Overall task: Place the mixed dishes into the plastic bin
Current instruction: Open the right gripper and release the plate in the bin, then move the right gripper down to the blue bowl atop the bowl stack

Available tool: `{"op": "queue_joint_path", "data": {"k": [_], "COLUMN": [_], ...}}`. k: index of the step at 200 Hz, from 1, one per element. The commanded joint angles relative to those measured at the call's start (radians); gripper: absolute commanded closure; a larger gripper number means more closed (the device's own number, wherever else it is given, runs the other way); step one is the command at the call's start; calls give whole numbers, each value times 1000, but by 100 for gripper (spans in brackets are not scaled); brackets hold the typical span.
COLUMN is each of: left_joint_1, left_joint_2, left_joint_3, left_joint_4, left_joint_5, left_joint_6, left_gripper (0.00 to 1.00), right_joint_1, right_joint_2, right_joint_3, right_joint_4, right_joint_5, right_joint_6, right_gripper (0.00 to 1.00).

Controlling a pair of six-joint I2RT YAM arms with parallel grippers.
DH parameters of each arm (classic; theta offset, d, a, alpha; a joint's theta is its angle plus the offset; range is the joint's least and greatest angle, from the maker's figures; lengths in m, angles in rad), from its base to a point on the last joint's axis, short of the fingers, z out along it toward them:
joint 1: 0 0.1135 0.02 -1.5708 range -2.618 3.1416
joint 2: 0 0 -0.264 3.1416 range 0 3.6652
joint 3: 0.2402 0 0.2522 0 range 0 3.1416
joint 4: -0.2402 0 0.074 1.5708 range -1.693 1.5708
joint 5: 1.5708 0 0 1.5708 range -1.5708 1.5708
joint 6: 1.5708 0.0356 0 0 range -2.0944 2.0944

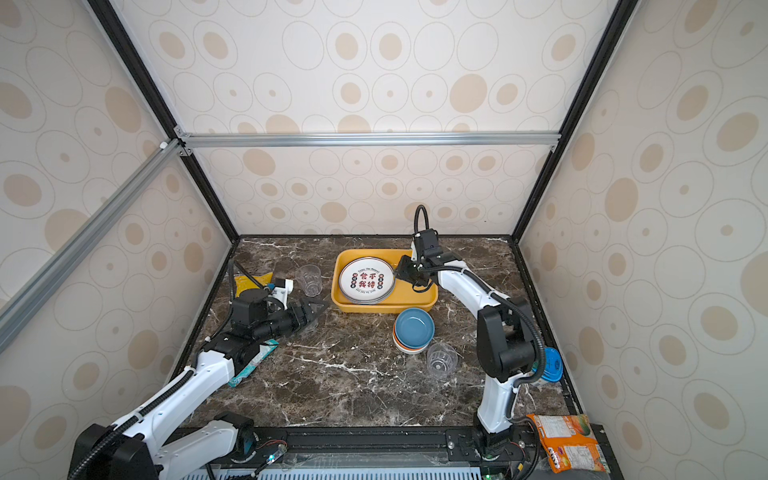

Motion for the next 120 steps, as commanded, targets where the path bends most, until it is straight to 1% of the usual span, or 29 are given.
{"op": "queue_joint_path", "data": {"k": [1,31,71,88,120], "left_joint_1": [-20,-56,-101,-127,-178], "left_joint_2": [14,43,94,127,191], "left_joint_3": [55,71,94,128,207], "left_joint_4": [-18,28,92,66,-2], "left_joint_5": [-20,-20,-3,-7,-31], "left_joint_6": [40,32,21,48,112], "left_gripper": [21,18,16,16,16], "right_joint_1": [7,3,-15,-30,-57], "right_joint_2": [-74,-162,-280,-334,-439], "right_joint_3": [-33,-95,-181,-227,-316], "right_joint_4": [-67,-90,-143,-160,-189], "right_joint_5": [3,-1,-3,1,39], "right_joint_6": [-41,-57,-71,-71,-49], "right_gripper": [56,52,51,51,54]}}
